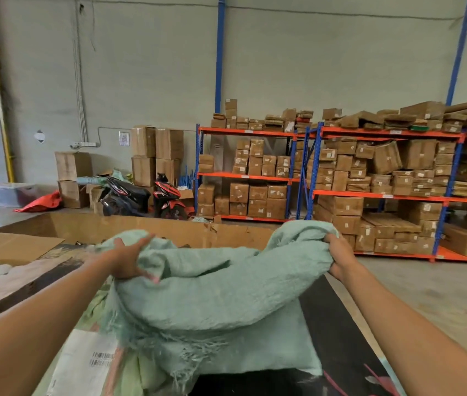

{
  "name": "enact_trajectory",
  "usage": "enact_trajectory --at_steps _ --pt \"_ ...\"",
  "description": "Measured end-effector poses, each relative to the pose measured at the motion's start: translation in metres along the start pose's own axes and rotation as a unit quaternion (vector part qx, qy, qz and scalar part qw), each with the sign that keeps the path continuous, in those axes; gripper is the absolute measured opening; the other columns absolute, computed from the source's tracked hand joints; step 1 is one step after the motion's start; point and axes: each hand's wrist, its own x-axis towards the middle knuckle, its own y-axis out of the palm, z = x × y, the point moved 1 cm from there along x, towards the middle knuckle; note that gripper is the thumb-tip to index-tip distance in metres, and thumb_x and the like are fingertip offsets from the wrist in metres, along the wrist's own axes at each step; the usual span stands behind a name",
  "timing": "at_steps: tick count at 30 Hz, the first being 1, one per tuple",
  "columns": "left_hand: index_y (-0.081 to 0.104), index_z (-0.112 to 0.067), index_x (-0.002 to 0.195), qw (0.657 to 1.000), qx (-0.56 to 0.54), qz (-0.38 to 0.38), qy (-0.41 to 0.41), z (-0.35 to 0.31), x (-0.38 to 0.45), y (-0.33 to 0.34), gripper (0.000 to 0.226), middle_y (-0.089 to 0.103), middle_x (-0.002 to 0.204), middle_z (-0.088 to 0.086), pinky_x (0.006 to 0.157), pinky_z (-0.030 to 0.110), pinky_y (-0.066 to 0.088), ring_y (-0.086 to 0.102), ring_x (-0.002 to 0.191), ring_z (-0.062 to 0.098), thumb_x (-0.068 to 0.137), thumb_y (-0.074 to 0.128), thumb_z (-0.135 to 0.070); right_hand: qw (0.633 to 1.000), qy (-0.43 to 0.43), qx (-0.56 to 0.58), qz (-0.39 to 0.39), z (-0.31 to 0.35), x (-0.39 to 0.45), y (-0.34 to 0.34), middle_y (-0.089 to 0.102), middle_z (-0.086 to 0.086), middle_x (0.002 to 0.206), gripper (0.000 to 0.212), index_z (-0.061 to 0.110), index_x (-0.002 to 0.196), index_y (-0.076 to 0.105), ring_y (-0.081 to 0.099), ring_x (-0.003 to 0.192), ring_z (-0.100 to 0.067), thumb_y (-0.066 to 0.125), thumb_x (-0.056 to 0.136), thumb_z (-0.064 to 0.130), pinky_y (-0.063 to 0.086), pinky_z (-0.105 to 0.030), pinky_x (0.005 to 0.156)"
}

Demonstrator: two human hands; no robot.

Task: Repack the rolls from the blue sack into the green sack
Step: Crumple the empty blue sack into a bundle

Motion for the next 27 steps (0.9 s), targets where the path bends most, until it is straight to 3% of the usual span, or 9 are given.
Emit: enact_trajectory --at_steps 4,7,10,12,17,20,22,24,27 --pt "0.043 -0.023 0.143 0.983 0.166 0.072 -0.036 -0.004 -0.012 0.023 0.082 0.008 0.163 0.012 0.117 0.06 0.005 0.006 0.149 0.037 0.079 0.057 -0.073 0.995 -0.02 0.098 -0.015 0.015 0.006 0.018 0.066 -0.02 0.117 0.039 0.005 0.132 0.056 0.066 0.101 -0.033 0.044 0.095 0.003 0.056 -0.046 0.088" --pt "0.058 -0.033 0.123 0.989 0.122 -0.058 -0.057 -0.003 -0.011 0.033 0.038 -0.008 0.164 0.003 0.116 0.065 0.006 -0.007 0.148 0.041 0.087 0.056 -0.045 0.997 -0.034 0.068 -0.024 0.026 0.008 0.025 0.066 -0.02 0.122 0.034 0.011 0.125 0.063 0.066 0.11 -0.034 0.046 0.096 0.012 0.054 -0.05 0.093" --pt "0.061 -0.02 0.117 0.961 -0.059 -0.265 -0.045 -0.009 -0.01 0.018 0.03 0.05 0.138 0.012 0.105 0.054 0.038 0.039 0.129 0.035 0.089 0.055 -0.028 0.992 -0.115 -0.048 0.009 0.04 -0.002 0.025 0.069 -0.013 0.116 0.03 0.014 0.117 0.065 0.065 0.11 -0.029 0.044 0.097 0.014 0.055 -0.045 0.092" --pt "0.059 -0.01 0.101 0.9 -0.244 -0.358 -0.051 -0.012 -0.006 -0.003 0.013 0.063 0.108 0.017 0.084 0.048 0.049 0.055 0.098 0.033 0.091 0.051 -0.014 0.97 -0.165 -0.165 0.073 0.045 -0.009 0.019 0.066 -0.011 0.116 0.028 0.014 0.113 0.065 0.061 0.112 -0.029 0.045 0.094 0.015 0.052 -0.043 0.093" --pt "0.037 -0.008 0.136 0.757 -0.472 -0.414 -0.181 -0.012 -0.002 -0.052 0.041 0.055 0.115 0.019 0.086 0.047 0.045 0.055 0.103 0.038 0.097 0.047 -0.014 0.811 -0.059 -0.503 0.292 0.03 -0.024 -0.002 0.057 0.009 0.13 0.036 0.031 0.122 0.064 0.058 0.116 -0.015 0.045 0.099 0.051 0.045 -0.037 0.104" --pt "0.043 -0.016 0.138 0.644 -0.612 -0.422 -0.182 -0.017 0.0 -0.07 0.042 0.058 0.128 0.011 0.095 0.038 0.046 0.056 0.112 0.032 0.097 0.046 -0.019 0.677 -0.023 -0.651 0.343 0.016 -0.031 -0.002 0.042 0.019 0.13 0.074 0.036 0.141 0.047 0.043 0.123 -0.007 0.069 0.077 0.067 0.032 -0.028 0.106" --pt "0.051 -0.013 0.136 0.577 -0.678 -0.426 -0.159 -0.031 -0.004 -0.078 0.038 0.059 0.131 0.007 0.096 0.032 0.047 0.058 0.116 0.026 0.098 0.047 -0.019 0.642 -0.045 -0.691 0.328 0.005 -0.03 0.005 0.047 0.017 0.123 0.075 0.03 0.134 0.051 0.047 0.119 -0.009 0.08 0.071 0.058 0.035 -0.022 0.094" --pt "0.046 -0.01 0.138 0.534 -0.72 -0.423 -0.129 -0.049 -0.009 -0.085 0.039 0.057 0.125 0.003 0.093 0.027 0.047 0.057 0.111 0.019 0.1 0.045 -0.016 0.654 -0.074 -0.679 0.324 -0.007 -0.032 0.018 0.053 0.007 0.123 0.071 0.024 0.125 0.048 0.052 0.115 -0.017 0.083 0.07 0.051 0.04 -0.022 0.086" --pt "0.043 -0.01 0.138 0.507 -0.759 -0.395 -0.101 -0.072 -0.012 -0.098 0.038 0.055 0.127 0.003 0.093 0.03 0.049 0.058 0.108 0.018 0.101 0.041 -0.015 0.765 -0.102 -0.557 0.306 -0.02 -0.05 0.048 0.032 -0.004 0.152 0.107 0.023 0.148 0.02 0.037 0.137 -0.024 0.082 0.068 0.056 0.036 -0.046 0.114"
